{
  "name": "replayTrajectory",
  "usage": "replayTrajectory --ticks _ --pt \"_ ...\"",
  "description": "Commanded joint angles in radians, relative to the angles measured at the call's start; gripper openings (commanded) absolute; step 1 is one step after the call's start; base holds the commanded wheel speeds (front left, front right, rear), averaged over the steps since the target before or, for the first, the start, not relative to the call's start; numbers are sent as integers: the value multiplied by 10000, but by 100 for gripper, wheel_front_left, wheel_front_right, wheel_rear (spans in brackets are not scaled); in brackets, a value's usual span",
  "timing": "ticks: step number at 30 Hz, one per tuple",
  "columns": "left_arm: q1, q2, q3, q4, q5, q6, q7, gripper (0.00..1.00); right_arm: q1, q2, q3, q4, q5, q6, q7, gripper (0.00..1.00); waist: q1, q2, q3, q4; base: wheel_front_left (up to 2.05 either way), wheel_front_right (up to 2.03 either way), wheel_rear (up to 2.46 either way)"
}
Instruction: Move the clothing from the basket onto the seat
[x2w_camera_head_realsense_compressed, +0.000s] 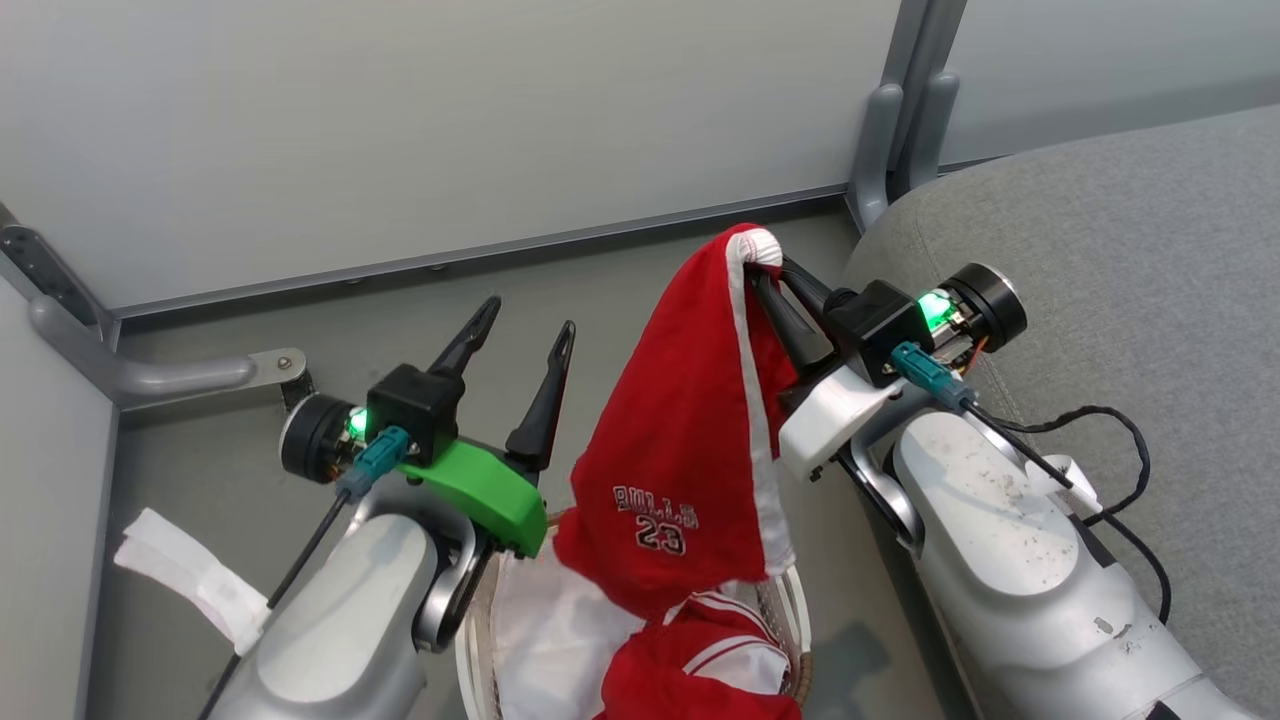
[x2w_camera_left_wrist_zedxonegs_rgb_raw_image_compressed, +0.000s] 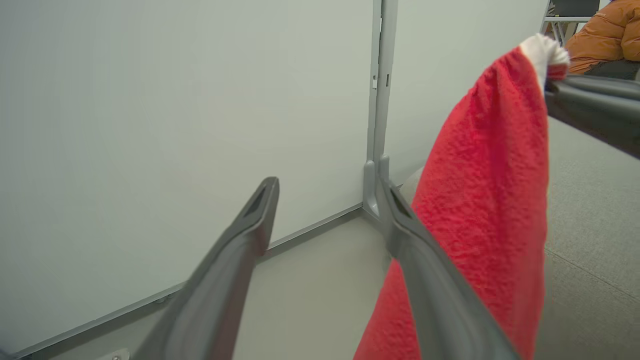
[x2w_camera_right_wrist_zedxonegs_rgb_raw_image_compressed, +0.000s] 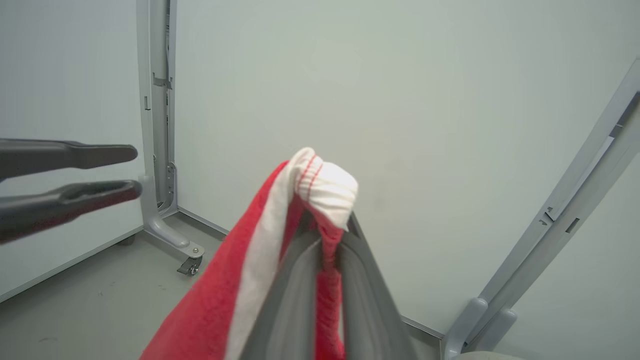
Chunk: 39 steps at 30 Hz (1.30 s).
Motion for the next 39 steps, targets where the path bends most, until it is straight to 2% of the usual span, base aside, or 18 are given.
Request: replayTrajectory --ticks 1,12,29,35,39 --pt "263 -54 108 -38 -105 71 -74 100 170 -33 -89 -47 -84 -10 -25 0 0 0 13 -13 0 0 0" --pt "1337 -275 629 -572 414 45 -75 100 78 -33 -969 -138 -412 -10 -25 0 0 0 202 -475 0 0 0" --pt "1048 -563 939 -958 1339 -210 -76 100 -403 -27 -3490 -677 -1188 -10 -25 0 0 0 1324 -3029 0 0 0" --pt "854 -619 889 -863 1591 -315 -66 100 -242 -21 -3992 -895 -1279 -10 -25 0 0 0 1653 -3502 0 0 0" --pt "772 -659 860 -838 1739 -337 -64 100 -113 -23 -3894 -880 -1393 -10 -25 0 0 0 1851 -3596 0 0 0"
